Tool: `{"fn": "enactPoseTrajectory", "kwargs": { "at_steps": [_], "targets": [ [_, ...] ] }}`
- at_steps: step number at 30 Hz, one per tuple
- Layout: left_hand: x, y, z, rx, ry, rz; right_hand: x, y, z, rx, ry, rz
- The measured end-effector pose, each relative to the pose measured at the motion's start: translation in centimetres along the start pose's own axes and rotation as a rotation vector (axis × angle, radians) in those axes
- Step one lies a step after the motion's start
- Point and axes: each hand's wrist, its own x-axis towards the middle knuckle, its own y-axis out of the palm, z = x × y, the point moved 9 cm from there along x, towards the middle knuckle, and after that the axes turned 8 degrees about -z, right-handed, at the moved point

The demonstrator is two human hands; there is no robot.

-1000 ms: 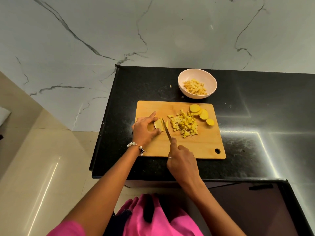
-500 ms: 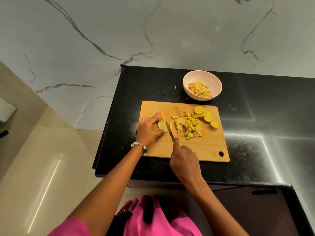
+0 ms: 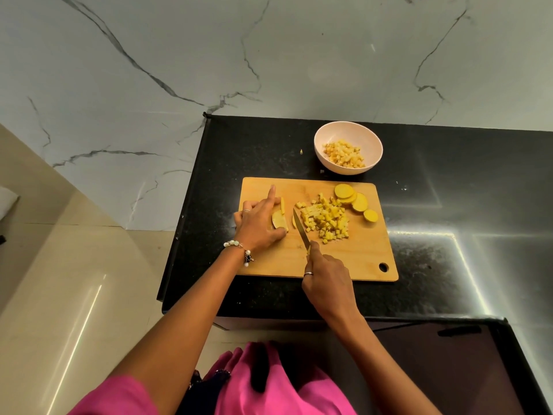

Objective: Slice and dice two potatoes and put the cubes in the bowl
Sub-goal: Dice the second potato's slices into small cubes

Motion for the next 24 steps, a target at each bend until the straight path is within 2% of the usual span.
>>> {"fn": "enactPoseTrajectory", "kwargs": {
  "at_steps": [12, 16, 19, 24],
  "targets": [
    [-1.0, -0.8, -1.1, -0.028, 0.115, -0.166, 1.0, -0.7, -0.4, 0.104, -0.010, -0.085],
    [0.3, -0.1, -0.5, 0.035, 0.054, -0.066, 1.5, -1.0, -0.6, 0.122, 0.004, -0.102],
    [1.1, 0.4, -0.8, 0.045, 0.088, 0.035, 1.6, -1.1, -0.7, 0.140, 0.014, -0.107],
    [0.8, 0.1, -1.2, 0.049, 0.131, 0.001, 1.3, -0.8, -1.3, 0.170, 0.041, -0.103]
  ]
}}
